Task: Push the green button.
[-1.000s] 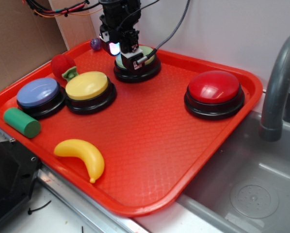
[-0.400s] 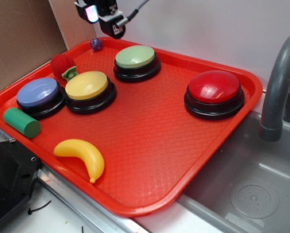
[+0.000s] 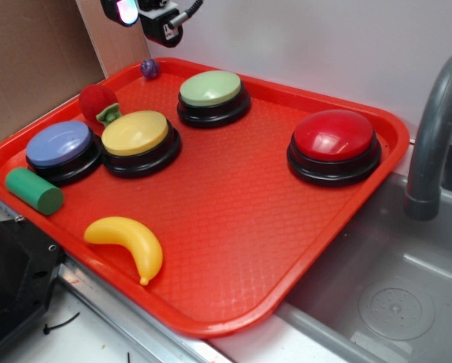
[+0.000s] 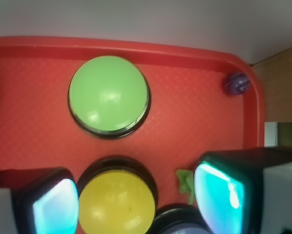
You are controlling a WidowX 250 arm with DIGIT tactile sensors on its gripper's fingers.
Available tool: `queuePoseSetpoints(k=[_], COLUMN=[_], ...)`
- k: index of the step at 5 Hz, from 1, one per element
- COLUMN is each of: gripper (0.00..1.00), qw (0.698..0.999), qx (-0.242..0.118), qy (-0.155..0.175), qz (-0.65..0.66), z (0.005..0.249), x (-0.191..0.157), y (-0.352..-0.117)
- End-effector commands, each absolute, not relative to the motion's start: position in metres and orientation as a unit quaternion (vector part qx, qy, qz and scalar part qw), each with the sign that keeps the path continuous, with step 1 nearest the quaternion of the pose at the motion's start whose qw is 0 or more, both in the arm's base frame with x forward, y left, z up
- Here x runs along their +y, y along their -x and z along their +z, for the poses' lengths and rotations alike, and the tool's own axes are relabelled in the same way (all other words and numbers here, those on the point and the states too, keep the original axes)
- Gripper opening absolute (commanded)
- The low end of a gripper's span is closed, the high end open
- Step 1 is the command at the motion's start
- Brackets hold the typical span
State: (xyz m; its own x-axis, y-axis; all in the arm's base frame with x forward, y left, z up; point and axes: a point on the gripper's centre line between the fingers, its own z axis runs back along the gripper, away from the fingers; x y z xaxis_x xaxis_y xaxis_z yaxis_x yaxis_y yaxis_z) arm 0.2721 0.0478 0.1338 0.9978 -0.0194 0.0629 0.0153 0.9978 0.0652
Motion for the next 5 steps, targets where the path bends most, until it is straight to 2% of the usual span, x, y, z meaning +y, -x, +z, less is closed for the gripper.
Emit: queuePoseSetpoints(k=[1,3,5], gripper=[1.00,1.00,1.00], qw=[0.997,0.997,0.995], qx=[-0.061,-0.057,-0.084], qy=[-0.036,-0.042,-0.047], qz=[0.004,0.010,0.010], z=[0.168,0.181,0.201], x=[0.047,0.042,0.032], y=[-0.276,-0.269,-0.253])
